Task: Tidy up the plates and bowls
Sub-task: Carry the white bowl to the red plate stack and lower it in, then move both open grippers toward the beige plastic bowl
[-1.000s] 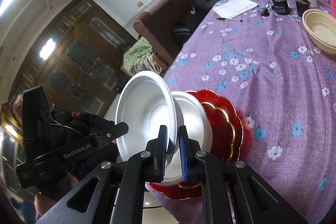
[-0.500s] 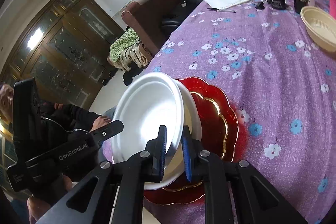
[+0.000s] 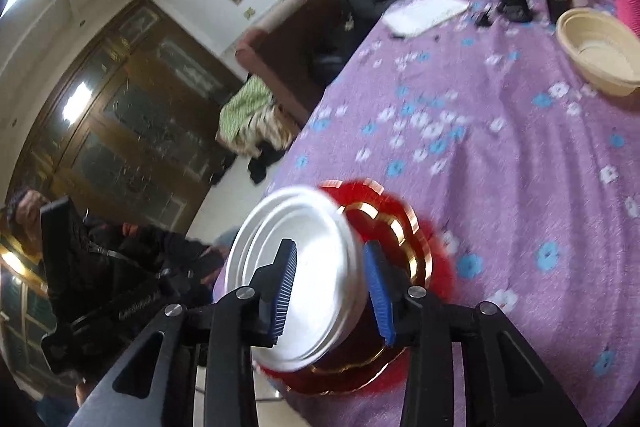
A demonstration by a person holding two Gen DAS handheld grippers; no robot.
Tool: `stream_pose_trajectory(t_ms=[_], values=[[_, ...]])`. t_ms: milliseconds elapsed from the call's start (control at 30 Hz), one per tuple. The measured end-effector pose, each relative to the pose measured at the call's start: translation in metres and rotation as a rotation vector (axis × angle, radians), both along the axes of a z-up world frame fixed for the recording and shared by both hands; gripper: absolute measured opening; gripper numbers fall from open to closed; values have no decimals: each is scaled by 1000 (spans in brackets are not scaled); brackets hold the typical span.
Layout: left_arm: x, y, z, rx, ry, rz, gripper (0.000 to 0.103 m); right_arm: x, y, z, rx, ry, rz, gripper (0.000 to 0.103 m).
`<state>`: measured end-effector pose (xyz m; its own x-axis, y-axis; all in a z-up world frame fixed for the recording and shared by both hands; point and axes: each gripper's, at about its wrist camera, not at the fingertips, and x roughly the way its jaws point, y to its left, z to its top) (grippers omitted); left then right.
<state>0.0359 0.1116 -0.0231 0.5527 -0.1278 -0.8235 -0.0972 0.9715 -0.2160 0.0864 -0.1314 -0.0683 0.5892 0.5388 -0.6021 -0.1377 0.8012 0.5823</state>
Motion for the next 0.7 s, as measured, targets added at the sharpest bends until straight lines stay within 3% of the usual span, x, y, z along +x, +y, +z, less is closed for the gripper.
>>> stream_pose_trajectory(t_ms=[100, 200, 367, 467, 700], values=[[-2, -17, 6, -9, -21, -27, 14, 1, -16, -1, 28, -33, -54, 38], [-5, -49, 11, 9, -44, -92, 15, 0, -36, -6, 29, -67, -131, 45], [-4, -113, 14, 24, -39, -235, 17, 4, -76, -27, 57, -24, -205, 45], [-2, -150, 11, 41, -24, -299, 29, 4, -106, -38, 69, 0, -260, 45], [4, -219, -12, 80, 39, -399, 30, -2, -192, -61, 112, 45, -411, 45]])
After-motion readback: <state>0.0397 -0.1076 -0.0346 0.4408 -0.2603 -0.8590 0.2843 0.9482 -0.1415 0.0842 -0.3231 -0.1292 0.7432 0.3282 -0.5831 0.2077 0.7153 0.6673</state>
